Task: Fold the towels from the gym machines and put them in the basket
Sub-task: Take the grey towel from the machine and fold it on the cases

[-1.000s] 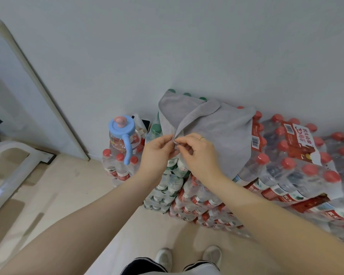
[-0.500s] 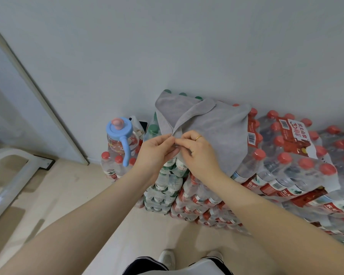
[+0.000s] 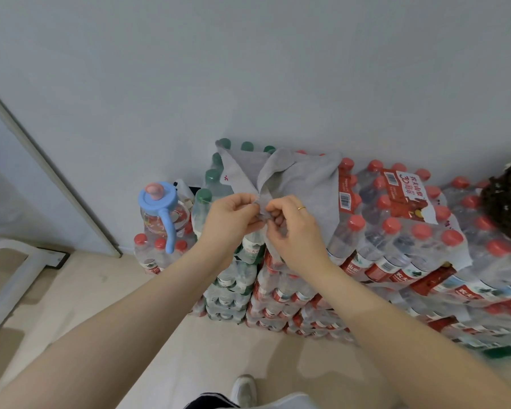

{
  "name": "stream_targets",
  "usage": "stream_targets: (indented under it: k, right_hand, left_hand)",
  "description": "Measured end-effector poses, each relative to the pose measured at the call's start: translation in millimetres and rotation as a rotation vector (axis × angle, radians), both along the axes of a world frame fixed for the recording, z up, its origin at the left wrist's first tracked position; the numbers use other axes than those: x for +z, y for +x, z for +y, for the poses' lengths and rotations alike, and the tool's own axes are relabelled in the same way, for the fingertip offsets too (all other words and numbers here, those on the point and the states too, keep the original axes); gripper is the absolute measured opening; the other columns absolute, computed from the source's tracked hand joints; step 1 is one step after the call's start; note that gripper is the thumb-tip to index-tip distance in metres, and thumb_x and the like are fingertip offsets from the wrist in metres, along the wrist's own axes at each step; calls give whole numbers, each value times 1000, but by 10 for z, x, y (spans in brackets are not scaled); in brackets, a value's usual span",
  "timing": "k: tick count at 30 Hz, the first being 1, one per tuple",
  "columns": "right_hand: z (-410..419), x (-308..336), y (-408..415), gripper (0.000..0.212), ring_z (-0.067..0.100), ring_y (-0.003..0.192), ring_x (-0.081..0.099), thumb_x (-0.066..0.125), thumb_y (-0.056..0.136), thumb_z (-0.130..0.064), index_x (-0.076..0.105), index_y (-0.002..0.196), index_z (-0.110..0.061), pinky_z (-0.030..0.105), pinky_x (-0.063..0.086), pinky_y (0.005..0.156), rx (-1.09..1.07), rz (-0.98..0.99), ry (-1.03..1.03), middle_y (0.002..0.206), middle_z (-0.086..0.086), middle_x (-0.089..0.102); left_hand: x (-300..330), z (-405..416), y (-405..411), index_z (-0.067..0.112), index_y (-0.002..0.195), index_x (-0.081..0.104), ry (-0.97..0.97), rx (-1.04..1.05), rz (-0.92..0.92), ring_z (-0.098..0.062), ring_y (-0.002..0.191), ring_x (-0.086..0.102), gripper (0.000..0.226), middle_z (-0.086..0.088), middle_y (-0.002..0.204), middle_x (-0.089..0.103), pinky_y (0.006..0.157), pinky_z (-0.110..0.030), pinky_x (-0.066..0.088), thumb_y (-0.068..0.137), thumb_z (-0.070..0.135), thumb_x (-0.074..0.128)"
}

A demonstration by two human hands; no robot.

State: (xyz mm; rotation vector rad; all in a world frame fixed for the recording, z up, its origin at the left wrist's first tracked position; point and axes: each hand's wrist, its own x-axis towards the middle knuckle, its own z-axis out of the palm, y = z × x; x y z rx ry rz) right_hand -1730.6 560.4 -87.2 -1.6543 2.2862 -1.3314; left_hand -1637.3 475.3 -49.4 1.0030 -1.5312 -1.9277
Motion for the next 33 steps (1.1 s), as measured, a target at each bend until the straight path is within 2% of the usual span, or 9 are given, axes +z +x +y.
stream_targets:
  k: [4,10,16,18,21,24,29,31,33]
  right_hand:
    - [302,46,-93,18,17,85,51,54,82,4,55,99,-2,33,45,72,-138,-118,66,91,-4,50]
    - [891,28,-224,22,8,68,39,52,80,4,46,79,-17,9,35,63,-336,-174,86,75,-15,37]
    - [1554,110,-269,18,16,76,48,46,89,-2,61,92,-12,21,35,56,-583,-314,117,84,-1,53]
    - [1745,92,-306,18,17,70,49,43,90,-8,61,90,-10,24,36,54,-696,-564,93,74,-3,54]
    - [1988,204,-287,22,19,56,50,41,90,-14,62,94,-9,26,37,47,-802,-1179,-97,66,4,56]
    - [2139,323,-196,20,11,44,49,40,93,-11,60,89,-12,17,41,38,-674,-1333,-247,68,5,56]
    - [2301,371,-34,13,17,70,57,43,95,-8,53,95,-15,26,49,55,-605,-1158,-275,93,7,58]
    - [2427,293,-67,19,21,75,58,41,95,-6,56,103,-13,28,49,54,-688,-734,122,106,10,58]
    - [2561,259,-109,17,25,72,59,44,93,-10,60,100,-11,31,47,53,-696,-198,584,98,10,63]
  left_hand:
    - [205,237,-22,11,77,61,137,-30,146,-10,66,63,23,-3,72,67,67,-18,57,92,1,45]
    - [630,705,-36,7,74,54,401,29,491,-5,49,61,23,2,53,63,52,-14,54,93,0,42]
    - [772,951,173,7,72,50,456,193,702,-4,46,60,23,3,48,59,51,-13,51,93,1,43]
    - [693,989,284,7,73,50,427,245,714,-3,49,61,23,4,50,60,53,-13,51,93,1,41]
    - [442,1109,469,10,75,48,284,267,551,-5,61,62,25,3,62,60,61,-16,53,93,-1,36]
    - [148,1229,650,11,79,47,230,305,348,-11,74,56,22,-2,81,54,66,-19,53,94,0,34]
    - [-89,1316,823,14,81,47,183,278,13,-4,47,59,23,-5,73,56,42,-14,47,96,7,31]
    - [-143,1355,843,13,76,47,153,244,-75,0,36,54,26,-4,67,54,39,-14,42,96,7,31]
    - [-187,1367,836,12,71,44,121,235,-106,0,33,52,28,-4,65,51,41,-16,38,95,5,32]
